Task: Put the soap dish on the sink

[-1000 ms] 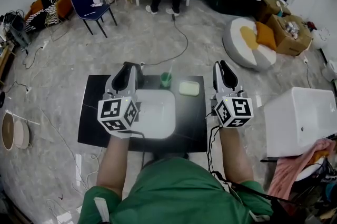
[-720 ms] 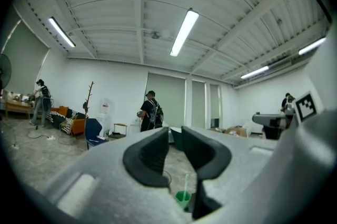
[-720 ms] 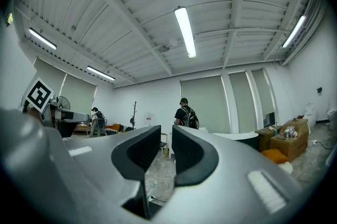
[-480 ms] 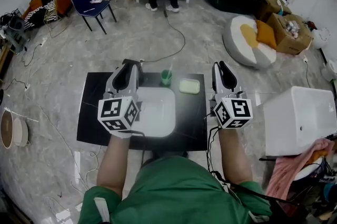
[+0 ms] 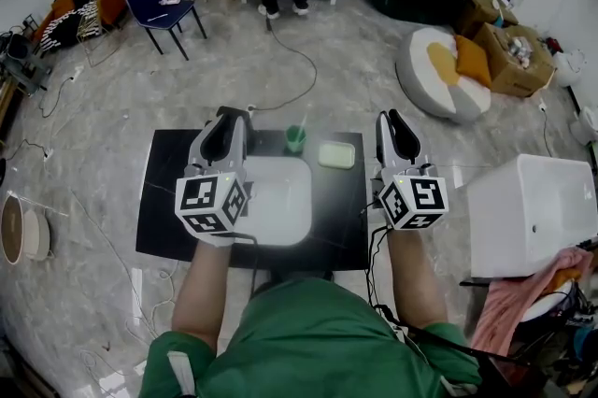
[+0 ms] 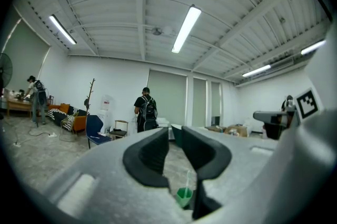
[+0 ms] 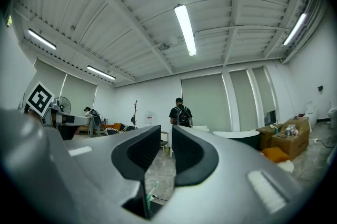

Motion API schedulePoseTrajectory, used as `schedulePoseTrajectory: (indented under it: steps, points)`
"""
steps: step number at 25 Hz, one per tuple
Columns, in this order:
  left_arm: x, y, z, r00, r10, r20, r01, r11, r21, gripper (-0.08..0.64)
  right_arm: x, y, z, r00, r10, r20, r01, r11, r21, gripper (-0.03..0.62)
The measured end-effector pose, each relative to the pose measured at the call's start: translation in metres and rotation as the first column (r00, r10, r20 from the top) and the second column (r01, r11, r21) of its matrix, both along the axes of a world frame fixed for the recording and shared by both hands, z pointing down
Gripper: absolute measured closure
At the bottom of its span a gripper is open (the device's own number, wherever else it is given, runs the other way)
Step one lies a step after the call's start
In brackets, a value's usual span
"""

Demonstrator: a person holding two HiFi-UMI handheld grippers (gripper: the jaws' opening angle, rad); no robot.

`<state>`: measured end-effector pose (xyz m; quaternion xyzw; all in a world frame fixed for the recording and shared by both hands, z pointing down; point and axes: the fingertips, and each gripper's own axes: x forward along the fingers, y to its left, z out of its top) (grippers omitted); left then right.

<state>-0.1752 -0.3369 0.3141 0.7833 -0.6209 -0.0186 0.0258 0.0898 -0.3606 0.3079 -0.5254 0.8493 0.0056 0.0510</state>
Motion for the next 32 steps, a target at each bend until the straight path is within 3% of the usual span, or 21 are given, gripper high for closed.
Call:
schedulePoseTrajectory:
  steps: [32]
  points:
    - [0.000, -0.022, 0.017, 1.000, 0.009, -0.006, -0.009, 0.999, -0.038, 0.486, -0.007, -0.019, 0.005, 1.000, -0.024, 0.009, 0.024, 1.000, -0.001, 0.537]
